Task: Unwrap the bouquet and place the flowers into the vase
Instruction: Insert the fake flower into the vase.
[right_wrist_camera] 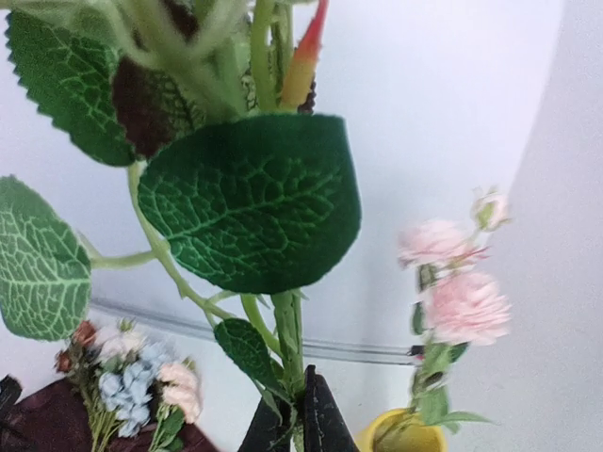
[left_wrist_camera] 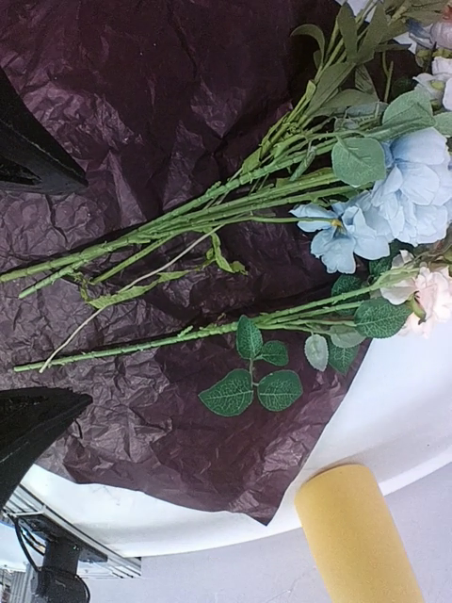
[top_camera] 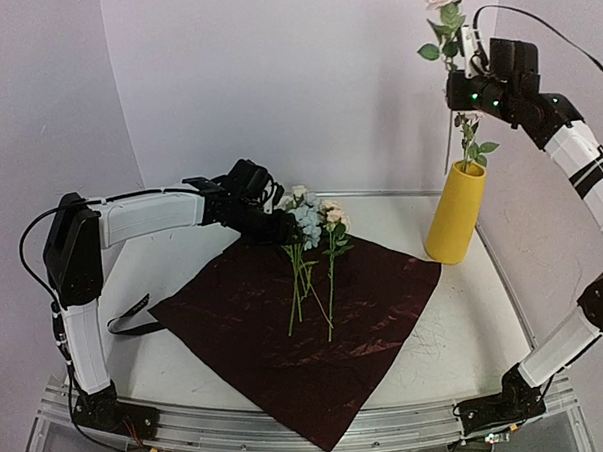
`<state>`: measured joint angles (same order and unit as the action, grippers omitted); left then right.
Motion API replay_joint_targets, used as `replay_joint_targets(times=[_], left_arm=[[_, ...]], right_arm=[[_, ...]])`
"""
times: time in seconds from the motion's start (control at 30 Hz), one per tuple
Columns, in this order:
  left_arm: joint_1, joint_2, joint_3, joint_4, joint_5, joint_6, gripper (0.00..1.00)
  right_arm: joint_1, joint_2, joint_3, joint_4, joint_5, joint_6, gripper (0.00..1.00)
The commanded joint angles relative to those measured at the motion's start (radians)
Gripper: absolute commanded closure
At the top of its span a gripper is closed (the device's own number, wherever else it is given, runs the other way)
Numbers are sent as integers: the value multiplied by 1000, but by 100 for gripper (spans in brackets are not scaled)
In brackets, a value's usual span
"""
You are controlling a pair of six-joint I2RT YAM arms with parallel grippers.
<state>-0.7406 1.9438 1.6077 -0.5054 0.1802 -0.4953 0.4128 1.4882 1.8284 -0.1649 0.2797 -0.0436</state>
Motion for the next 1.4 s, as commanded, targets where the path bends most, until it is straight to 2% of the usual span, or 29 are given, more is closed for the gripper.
replay_joint_targets(times=[0.0,0.13,0.27,0.47,0.83,1.27,1.37], left_arm=[[-1,-54,-3,21,1,23,29],[-1,-48,5,21,1,26,29],[-1,-39,18,21,1,27,29],[0,-9,54,19,5,45,29],[1,28,99,16,11,62,29],[9,57,132,4,16,66,29],[11,63,137,2,19,67,29]], right_arm=[[-84,26,133,33,94,-48,100],[-121,55,181,46,145,-61,100],[-145,57,151,109,172,-61,100],[-165,36,17,246,203,-56,100],[-208,26,-225,439,144,-39,100],[-223,15,-443,456,201,79,98],[-224,0,-506,456,204,109,92]])
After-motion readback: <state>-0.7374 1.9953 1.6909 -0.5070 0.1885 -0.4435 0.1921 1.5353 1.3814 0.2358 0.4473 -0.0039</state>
